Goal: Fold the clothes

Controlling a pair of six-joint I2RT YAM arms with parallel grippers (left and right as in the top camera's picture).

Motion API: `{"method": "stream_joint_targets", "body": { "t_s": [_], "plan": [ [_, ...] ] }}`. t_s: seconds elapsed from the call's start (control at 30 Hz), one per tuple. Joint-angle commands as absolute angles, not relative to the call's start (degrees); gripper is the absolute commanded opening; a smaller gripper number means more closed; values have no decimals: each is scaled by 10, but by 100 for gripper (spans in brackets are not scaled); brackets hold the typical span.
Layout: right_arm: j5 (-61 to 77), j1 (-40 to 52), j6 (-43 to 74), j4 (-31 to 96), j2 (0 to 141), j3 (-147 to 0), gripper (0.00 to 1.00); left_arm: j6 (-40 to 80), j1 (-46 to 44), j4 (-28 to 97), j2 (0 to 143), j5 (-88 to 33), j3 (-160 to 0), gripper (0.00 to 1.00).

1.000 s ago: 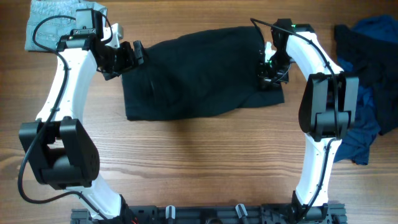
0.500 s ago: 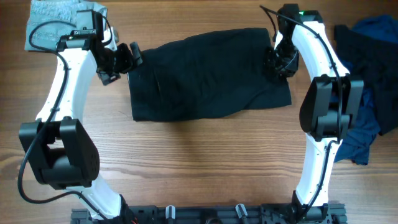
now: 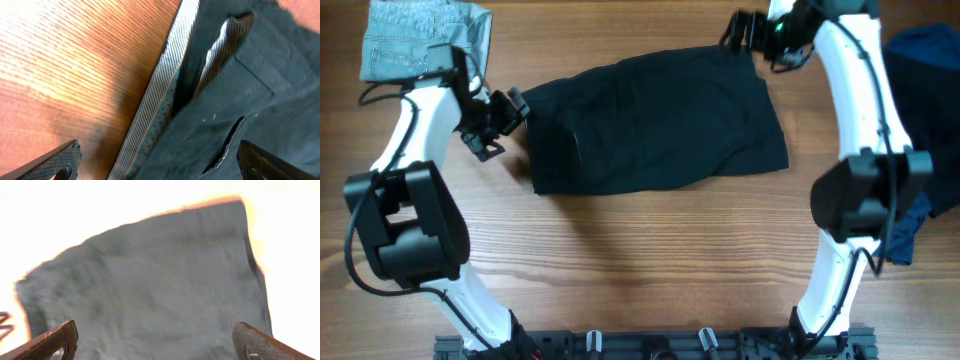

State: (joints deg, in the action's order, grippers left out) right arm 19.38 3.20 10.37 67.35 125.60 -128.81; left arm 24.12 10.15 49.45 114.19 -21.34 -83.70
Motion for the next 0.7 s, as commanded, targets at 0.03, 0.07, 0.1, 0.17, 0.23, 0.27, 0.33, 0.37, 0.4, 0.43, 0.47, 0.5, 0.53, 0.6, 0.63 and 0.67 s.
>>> {"method": "stream_joint_targets", "body": {
  "t_s": [0.03, 0.07, 0.1, 0.17, 0.23, 0.27, 0.33, 0.37, 0.4, 0.43, 0.47, 0.5, 0.53, 0.6, 0.63, 0.67],
  "plan": [
    [234, 30, 76, 644, 1206, -1311, 100, 216, 138, 468, 1162, -307, -791, 98],
    [234, 30, 76, 641, 1204, -1311, 100, 212, 138, 463, 1162, -312, -787, 97],
    [234, 30, 76, 639, 1203, -1311, 100, 207, 138, 458, 1163, -319, -781, 96],
    [234, 30, 76, 639, 1203, -1311, 100, 198, 136, 453, 1165, -321, -773, 96],
    [234, 30, 75, 639, 1203, -1311, 100, 197, 133, 451, 1171, -322, -769, 96],
    [234, 30, 75, 638, 1203, -1311, 100, 197, 132, 450, 1174, -323, -769, 96],
    [234, 30, 76, 636, 1203, -1311, 100, 182, 128, 442, 1182, -339, -768, 96],
    [234, 30, 75, 637, 1203, -1311, 100, 168, 126, 435, 1188, -357, -768, 98],
    [235, 30, 76, 637, 1203, -1311, 100, 168, 125, 434, 1191, -358, -768, 98],
    [237, 30, 75, 637, 1203, -1311, 100, 167, 125, 434, 1197, -358, -768, 99],
    [237, 30, 76, 637, 1203, -1311, 100, 167, 125, 435, 1200, -357, -768, 99],
    [241, 30, 76, 637, 1203, -1311, 100, 167, 125, 435, 1207, -358, -768, 99],
    [241, 30, 76, 637, 1203, -1311, 100, 167, 125, 435, 1212, -358, -768, 99],
    [241, 30, 76, 638, 1203, -1311, 100, 157, 125, 434, 1225, -358, -768, 99],
    [241, 30, 76, 638, 1203, -1311, 100, 147, 125, 432, 1229, -363, -768, 99],
    [241, 30, 76, 638, 1203, -1311, 100, 136, 125, 429, 1234, -365, -768, 99]
  ]
}}
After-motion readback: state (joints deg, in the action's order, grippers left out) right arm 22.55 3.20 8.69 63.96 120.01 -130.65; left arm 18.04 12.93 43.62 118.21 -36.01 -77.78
